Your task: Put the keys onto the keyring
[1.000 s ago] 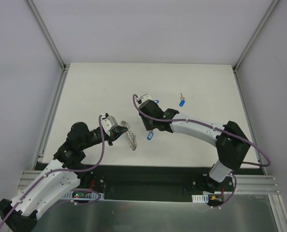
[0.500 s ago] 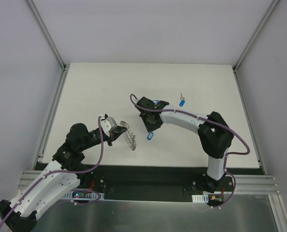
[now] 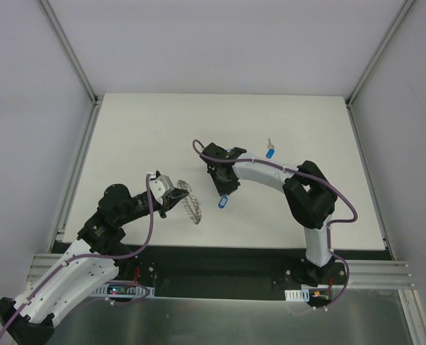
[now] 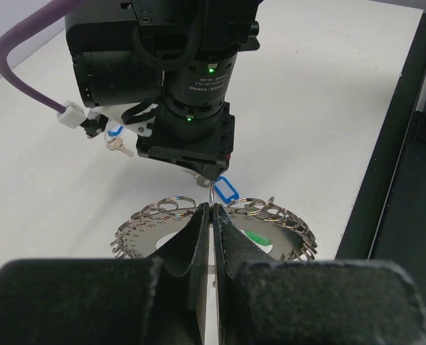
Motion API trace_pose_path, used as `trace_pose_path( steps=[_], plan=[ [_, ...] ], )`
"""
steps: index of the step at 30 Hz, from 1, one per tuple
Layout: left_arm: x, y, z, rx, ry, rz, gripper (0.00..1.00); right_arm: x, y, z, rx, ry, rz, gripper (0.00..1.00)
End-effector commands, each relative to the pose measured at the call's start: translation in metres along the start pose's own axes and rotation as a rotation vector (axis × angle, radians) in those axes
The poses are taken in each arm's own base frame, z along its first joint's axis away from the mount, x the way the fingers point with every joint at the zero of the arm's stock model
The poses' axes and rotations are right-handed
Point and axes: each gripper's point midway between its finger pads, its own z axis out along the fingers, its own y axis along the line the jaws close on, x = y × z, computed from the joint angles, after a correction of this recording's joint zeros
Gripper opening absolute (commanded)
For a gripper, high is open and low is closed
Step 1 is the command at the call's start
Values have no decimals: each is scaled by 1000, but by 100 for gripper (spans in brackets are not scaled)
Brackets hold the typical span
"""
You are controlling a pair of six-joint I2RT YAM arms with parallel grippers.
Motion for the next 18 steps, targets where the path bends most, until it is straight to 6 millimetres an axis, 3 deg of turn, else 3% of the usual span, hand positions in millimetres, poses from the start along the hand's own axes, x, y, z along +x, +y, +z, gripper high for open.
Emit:
trace_pose_path(
  steps=[1,11,18],
  plan=[
    [-13,3,1,-15,-51,42,0,-6,-1,-2,-2,7,17,22],
    [-13,3,1,-14,-50,43,0,-8,2,4,-18,12,17,17],
    [-13,3,1,-15,-48,44,0,-9,-3,-2,-12,-10,10,1]
  ],
)
